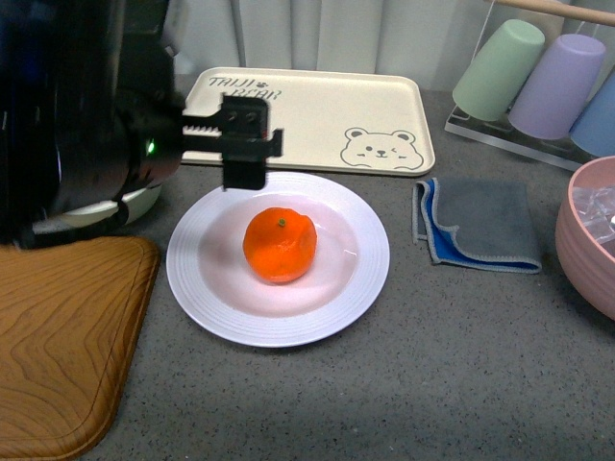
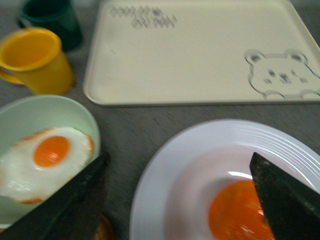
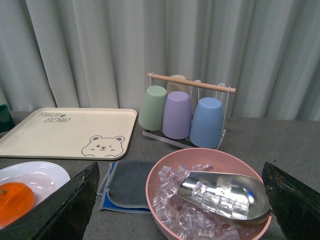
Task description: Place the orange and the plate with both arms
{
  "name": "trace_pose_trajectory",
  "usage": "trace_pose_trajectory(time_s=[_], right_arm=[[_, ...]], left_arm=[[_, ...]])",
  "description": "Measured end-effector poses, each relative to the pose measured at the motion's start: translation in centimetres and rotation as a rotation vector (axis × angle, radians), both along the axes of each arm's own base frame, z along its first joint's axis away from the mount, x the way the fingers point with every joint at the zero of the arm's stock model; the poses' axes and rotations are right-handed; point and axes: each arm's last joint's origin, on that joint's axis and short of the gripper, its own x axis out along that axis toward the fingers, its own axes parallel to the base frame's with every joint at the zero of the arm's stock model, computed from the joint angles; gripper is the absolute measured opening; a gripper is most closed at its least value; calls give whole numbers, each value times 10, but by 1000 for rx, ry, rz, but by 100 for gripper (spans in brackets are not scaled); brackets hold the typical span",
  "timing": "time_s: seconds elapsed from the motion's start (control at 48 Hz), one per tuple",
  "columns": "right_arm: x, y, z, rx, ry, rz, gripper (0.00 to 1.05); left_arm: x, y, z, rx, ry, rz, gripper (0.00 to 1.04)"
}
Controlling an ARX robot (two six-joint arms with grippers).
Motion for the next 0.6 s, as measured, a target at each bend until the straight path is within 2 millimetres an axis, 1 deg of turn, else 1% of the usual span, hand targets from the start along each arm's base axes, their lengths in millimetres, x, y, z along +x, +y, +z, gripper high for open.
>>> trace_pose_trajectory(time_s=[0.042,0.083,0.125,0.167,0.188,0.229,0.25,0.334,0.375,0.501,0.605], right_arm=[[0,0,0,0,0,0,95],[0,0,0,0,0,-2,95],[0,0,0,0,0,-2,95],[0,0,0,0,0,-2,95],[0,0,0,0,0,-1,95],[0,0,0,0,0,-1,95],[0,0,0,0,0,-1,95],[0,0,0,0,0,-1,95],[0,0,0,0,0,-1,95],[0,0,0,0,0,-1,95],[0,0,0,0,0,-1,95]], left_arm=[[-15,14,-6,-1,-120,24,74],[-26,25,-3,-12,-204,40,66],[-35,35,7,-32,-291,52,59],[-47,48,24,-53,-383,61,48],[-51,51,27,-56,-398,58,45],[-63,61,32,-56,-412,54,34],[-67,64,32,-53,-409,50,30],[-86,78,29,-37,-376,60,11],[-93,83,31,-37,-376,61,4],[-114,95,36,-35,-384,49,4],[-122,100,40,-30,-362,54,4]])
